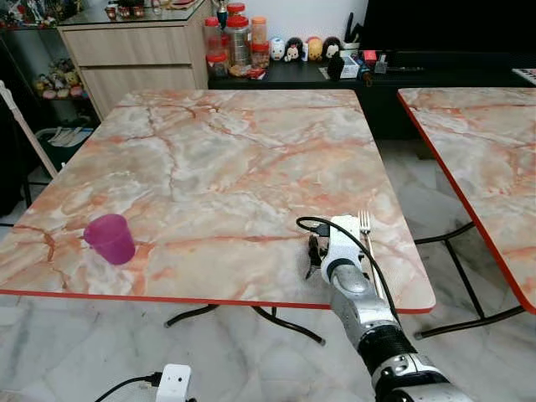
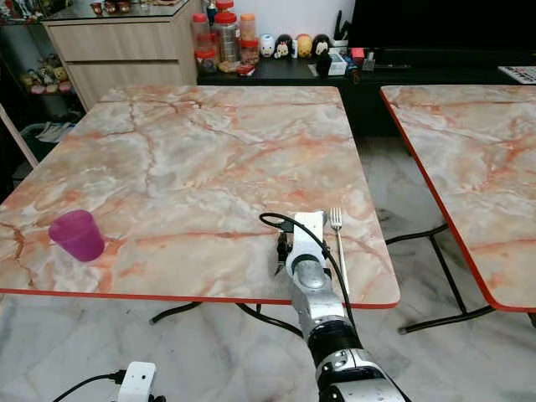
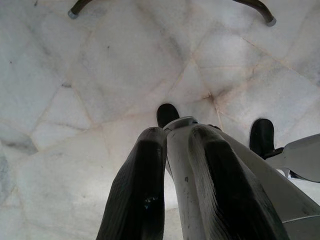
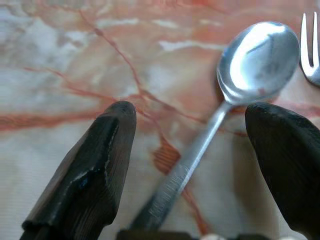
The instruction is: Setting the table
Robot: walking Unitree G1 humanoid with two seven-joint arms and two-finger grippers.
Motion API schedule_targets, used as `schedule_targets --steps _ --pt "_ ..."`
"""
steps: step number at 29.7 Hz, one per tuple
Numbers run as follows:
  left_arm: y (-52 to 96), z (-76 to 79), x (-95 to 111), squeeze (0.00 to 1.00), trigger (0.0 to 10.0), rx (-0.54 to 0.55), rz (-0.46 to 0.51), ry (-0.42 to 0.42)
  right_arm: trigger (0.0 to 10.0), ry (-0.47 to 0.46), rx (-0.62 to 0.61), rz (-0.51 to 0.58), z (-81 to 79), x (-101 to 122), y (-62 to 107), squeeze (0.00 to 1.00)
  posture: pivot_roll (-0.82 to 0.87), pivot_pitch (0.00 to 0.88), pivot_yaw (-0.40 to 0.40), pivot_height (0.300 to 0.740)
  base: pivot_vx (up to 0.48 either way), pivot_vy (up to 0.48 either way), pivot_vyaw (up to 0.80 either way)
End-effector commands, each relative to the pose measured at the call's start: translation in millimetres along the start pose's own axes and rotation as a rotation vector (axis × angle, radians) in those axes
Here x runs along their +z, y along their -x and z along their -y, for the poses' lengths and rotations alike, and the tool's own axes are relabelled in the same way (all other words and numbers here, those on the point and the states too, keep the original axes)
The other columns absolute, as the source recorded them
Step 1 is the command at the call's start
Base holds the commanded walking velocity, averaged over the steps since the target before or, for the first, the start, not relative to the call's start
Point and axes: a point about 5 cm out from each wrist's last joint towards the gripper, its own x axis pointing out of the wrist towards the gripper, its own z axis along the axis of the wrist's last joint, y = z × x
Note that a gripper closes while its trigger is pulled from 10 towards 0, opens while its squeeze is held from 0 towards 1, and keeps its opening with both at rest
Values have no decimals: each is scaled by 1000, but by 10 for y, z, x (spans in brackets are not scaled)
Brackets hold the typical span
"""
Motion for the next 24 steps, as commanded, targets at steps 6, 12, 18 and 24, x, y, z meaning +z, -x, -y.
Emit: schedule_targets --steps 6,12,18,24 --pt "9 -13 -37 0 10000 -7 -19 0 10000 -2 -1 -14 -56 -15 -7 0 46 0 12 740 0 0 0" --pt "10 -14 -41 0 10000 -11 -20 4 10000 -15 -55 -21 3 -34 -8 0 42 2 15 740 0 0 0" --pt "12 -13 -46 0 10000 -15 -22 2 10000 -29 -82 -35 52 -70 -12 0 39 10 18 740 0 0 0" --pt "14 -13 -53 0 10000 -17 -24 5 10000 -45 -74 -59 43 -120 -5 0 40 13 19 740 0 0 0"
